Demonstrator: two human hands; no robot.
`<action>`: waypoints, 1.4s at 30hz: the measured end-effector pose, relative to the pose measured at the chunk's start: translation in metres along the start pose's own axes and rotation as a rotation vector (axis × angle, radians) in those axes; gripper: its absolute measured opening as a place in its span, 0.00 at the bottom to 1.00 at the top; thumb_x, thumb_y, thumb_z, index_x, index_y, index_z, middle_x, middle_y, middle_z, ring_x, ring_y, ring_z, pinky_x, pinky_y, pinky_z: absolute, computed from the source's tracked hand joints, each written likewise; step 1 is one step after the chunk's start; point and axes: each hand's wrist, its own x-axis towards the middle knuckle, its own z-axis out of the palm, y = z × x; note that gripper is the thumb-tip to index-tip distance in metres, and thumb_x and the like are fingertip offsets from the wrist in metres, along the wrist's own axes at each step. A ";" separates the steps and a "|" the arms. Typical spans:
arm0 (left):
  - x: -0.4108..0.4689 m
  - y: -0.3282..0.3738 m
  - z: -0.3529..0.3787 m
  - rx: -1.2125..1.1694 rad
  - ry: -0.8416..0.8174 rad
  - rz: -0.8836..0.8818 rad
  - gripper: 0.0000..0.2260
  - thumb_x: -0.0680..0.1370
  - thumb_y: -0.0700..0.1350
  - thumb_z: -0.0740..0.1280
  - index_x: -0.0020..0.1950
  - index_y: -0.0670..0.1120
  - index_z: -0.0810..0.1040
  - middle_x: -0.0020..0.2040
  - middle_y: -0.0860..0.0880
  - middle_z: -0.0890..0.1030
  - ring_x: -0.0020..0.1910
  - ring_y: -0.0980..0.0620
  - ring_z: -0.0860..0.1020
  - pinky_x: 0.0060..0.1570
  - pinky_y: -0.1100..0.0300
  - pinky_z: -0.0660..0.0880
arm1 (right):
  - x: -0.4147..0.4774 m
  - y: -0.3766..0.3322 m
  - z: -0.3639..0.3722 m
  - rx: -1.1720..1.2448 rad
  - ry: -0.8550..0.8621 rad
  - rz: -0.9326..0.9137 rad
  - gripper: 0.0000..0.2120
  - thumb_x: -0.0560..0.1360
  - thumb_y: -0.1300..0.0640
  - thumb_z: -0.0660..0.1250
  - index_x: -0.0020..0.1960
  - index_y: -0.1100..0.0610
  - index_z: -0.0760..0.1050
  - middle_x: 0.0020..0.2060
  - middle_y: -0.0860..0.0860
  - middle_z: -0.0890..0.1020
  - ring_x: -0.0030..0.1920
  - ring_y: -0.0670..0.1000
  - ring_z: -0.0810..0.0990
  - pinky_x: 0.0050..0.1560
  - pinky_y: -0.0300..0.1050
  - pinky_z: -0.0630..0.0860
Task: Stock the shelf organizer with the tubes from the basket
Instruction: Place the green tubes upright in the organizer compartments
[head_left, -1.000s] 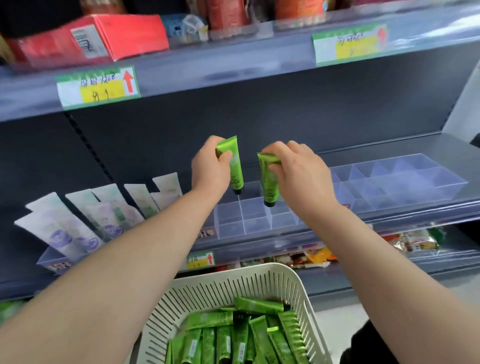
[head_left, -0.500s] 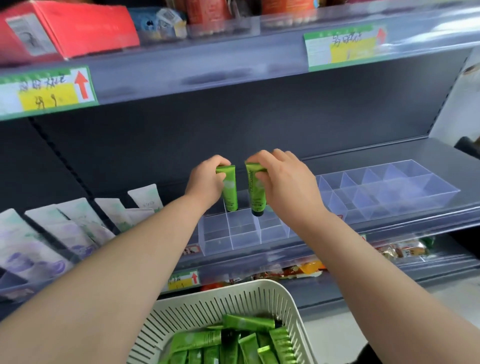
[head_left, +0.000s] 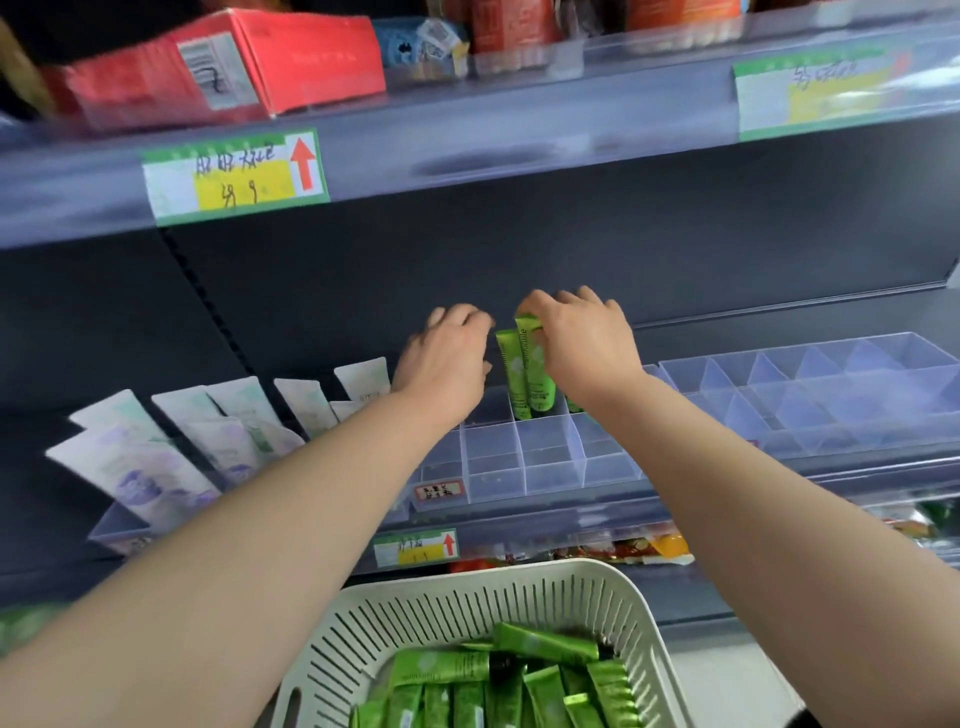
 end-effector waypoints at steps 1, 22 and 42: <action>-0.001 0.000 -0.001 -0.008 0.000 0.001 0.19 0.78 0.44 0.67 0.69 0.47 0.69 0.70 0.49 0.69 0.66 0.46 0.67 0.61 0.49 0.70 | 0.000 0.000 0.004 -0.029 -0.025 -0.005 0.18 0.75 0.63 0.61 0.63 0.49 0.70 0.50 0.51 0.80 0.52 0.56 0.72 0.44 0.47 0.62; -0.083 0.000 0.008 -0.170 0.017 0.029 0.18 0.79 0.40 0.65 0.69 0.46 0.71 0.68 0.50 0.71 0.67 0.49 0.67 0.62 0.53 0.69 | -0.077 -0.020 0.005 -0.053 0.069 -0.036 0.19 0.71 0.66 0.68 0.59 0.53 0.75 0.49 0.53 0.79 0.51 0.60 0.74 0.44 0.52 0.68; -0.258 -0.015 0.135 -0.285 -0.428 -0.220 0.18 0.79 0.44 0.66 0.69 0.48 0.71 0.68 0.52 0.72 0.69 0.53 0.68 0.68 0.58 0.65 | -0.281 -0.059 0.095 0.119 -1.257 -0.123 0.26 0.70 0.52 0.74 0.66 0.45 0.71 0.60 0.49 0.76 0.60 0.54 0.75 0.60 0.51 0.74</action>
